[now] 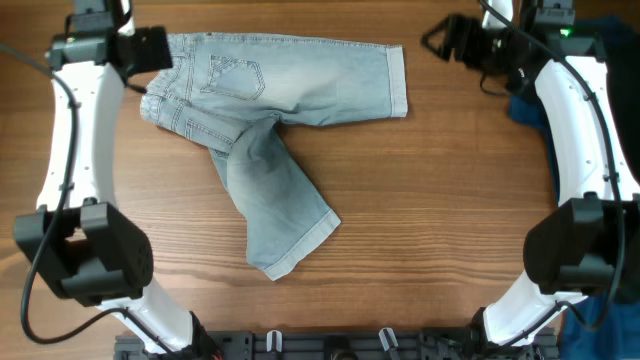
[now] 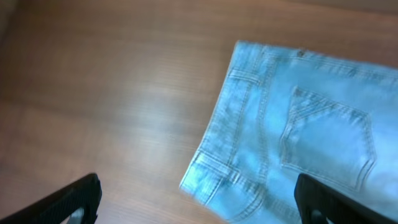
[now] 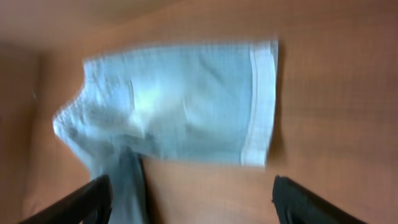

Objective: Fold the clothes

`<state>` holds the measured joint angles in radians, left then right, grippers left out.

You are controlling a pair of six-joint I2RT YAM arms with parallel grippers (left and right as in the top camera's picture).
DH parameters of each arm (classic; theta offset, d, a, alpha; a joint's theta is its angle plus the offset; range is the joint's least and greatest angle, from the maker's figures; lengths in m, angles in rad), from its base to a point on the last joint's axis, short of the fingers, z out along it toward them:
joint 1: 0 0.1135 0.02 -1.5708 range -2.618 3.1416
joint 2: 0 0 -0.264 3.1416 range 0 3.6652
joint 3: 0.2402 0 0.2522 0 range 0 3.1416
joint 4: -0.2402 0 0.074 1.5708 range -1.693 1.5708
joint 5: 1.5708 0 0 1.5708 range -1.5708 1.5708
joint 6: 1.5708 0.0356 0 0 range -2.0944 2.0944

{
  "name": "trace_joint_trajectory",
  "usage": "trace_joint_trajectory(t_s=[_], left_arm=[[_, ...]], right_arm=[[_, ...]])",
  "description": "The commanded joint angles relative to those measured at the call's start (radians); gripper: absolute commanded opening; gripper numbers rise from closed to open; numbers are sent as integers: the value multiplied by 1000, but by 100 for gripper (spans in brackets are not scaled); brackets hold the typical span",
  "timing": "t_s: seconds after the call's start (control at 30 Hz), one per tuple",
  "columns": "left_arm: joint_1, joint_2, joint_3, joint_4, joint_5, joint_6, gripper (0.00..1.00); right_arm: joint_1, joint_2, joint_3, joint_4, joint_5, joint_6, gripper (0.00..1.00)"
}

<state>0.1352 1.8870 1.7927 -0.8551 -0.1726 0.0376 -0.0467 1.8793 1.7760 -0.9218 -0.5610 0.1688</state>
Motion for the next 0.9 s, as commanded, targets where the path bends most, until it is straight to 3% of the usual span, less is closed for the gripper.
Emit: trace_joint_trajectory(t_s=[0.0,0.17,0.4,0.53,0.6,0.87], left_arm=[[31,-39,15,-99,49,-21,100],[31,-52,15,-185,134,-24,100],[34,-119,15,-187,146,-23,100],[33,-188,15,-185,146,-24,100],[33,-221,15,-187,146,-24,100],[33,-306,15,-183,146,-24,100]], right_arm=[[33,-38,-3,-177,-7,-148,79],[150,-37,-120,-287,-8,-281,72],[383,-37,-322,-275,16,-349,68],[503,-37,-440,-204,18,-349,68],[553,-37,-492,-152,23,-336,75],[633,-37,-663,107,36,-270,78]])
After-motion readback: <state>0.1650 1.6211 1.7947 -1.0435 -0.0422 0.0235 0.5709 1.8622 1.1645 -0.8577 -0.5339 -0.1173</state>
